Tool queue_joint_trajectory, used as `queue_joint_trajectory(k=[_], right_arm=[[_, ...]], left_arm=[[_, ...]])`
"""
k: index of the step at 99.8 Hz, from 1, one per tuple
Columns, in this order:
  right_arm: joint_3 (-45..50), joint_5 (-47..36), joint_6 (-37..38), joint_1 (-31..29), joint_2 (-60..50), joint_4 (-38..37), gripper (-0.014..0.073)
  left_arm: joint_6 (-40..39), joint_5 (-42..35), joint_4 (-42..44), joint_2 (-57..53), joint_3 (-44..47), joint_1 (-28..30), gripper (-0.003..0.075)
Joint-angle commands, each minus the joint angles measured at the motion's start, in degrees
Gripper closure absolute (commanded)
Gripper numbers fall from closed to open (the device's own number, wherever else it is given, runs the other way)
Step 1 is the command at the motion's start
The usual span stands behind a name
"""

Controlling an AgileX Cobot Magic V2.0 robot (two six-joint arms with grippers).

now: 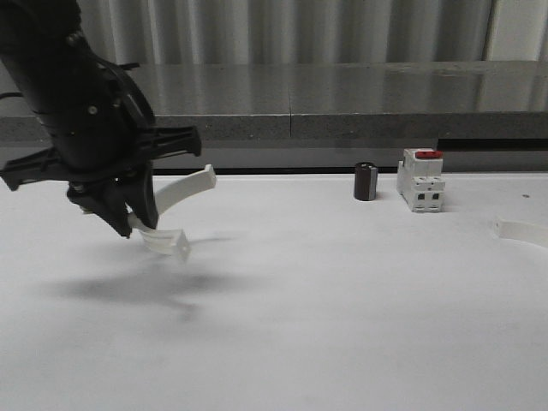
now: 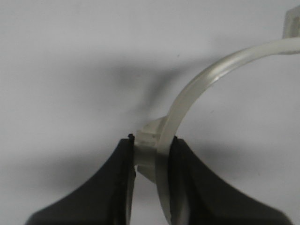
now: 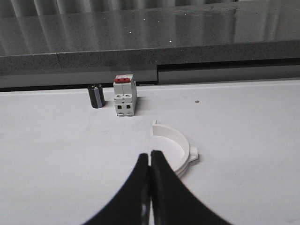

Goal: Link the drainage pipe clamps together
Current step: 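Carry the clamp half toward the table center and lower it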

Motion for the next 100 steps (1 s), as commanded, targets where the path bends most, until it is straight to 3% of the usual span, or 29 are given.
queue_joint_trajectory(k=[1, 42, 77, 86, 100], right_arm=[[-0.9, -4.4, -0.6, 0.0, -1.1, -0.7, 0.0711], [-0.9, -4.4, -0.6, 0.0, -1.1, -0.7, 0.0711], [-0.9, -4.4, -0.6, 0.0, -1.1, -0.7, 0.0711], [-0.9, -4.4, -0.6, 0.0, -1.1, -0.7, 0.0711], [-0.9, -4.4, -0.6, 0.0, -1.1, -0.7, 0.0711]], left_arm=[[-3.4, -3.8, 0.2, -1.0, -1.9, -2.5, 0.0740], [-5.9, -0.7, 1.3, 7.8, -9.5, -6.6, 0.0740], [-7.1, -0.7, 1.6, 8.7, -9.6, -6.5, 0.0734], [-7.1, -0.5, 1.6, 8.7, -9.6, -6.5, 0.0669], [-7.1, -0.4, 1.6, 8.7, -9.6, -6.5, 0.0433]])
